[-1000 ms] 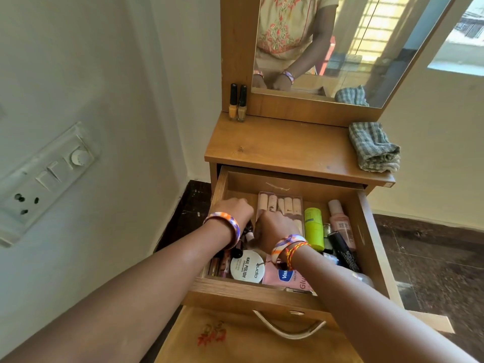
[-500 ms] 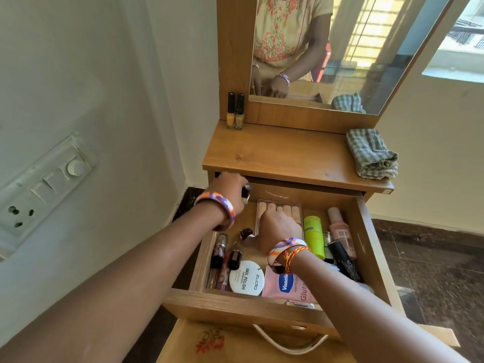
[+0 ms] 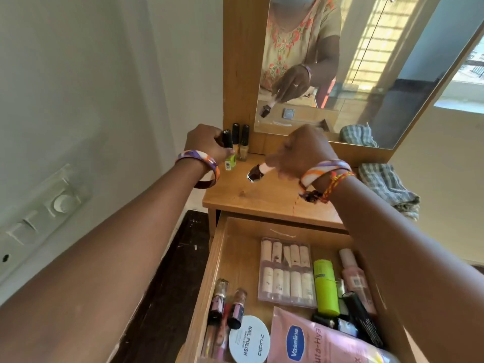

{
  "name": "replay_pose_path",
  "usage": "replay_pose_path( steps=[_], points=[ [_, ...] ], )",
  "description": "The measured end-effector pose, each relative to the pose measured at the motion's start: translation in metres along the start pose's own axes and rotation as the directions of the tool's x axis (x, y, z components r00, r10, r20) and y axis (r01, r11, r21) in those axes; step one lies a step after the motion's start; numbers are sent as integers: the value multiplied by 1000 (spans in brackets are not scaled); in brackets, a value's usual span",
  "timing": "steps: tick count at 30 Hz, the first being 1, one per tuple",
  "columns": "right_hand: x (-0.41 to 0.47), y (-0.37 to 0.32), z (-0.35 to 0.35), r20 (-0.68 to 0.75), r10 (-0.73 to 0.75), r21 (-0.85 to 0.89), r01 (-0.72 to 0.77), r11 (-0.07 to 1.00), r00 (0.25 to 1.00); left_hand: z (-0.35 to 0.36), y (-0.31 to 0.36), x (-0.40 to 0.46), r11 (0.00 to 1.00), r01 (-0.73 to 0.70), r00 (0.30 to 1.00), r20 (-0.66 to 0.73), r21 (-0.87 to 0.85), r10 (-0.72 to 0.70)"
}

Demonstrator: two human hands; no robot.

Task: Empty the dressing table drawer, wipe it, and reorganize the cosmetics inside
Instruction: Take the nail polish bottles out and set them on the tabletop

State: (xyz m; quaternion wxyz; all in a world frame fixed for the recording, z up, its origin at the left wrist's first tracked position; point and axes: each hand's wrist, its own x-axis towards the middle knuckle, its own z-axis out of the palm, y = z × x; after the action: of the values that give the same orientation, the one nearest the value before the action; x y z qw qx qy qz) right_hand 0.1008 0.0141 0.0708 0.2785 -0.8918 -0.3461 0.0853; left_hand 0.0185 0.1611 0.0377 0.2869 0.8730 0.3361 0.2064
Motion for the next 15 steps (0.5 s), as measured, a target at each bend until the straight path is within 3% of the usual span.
replay_pose_path(
  steps=[6, 15],
  points=[
    [54, -5, 37, -176, -123, -102, 106, 989, 977, 18, 3, 19, 999, 23, 1000, -2, 37, -23],
    [79, -14, 45, -58, -148, -98, 142, 985, 987, 24, -5, 33, 1000, 26, 999, -19, 18, -25]
  ],
)
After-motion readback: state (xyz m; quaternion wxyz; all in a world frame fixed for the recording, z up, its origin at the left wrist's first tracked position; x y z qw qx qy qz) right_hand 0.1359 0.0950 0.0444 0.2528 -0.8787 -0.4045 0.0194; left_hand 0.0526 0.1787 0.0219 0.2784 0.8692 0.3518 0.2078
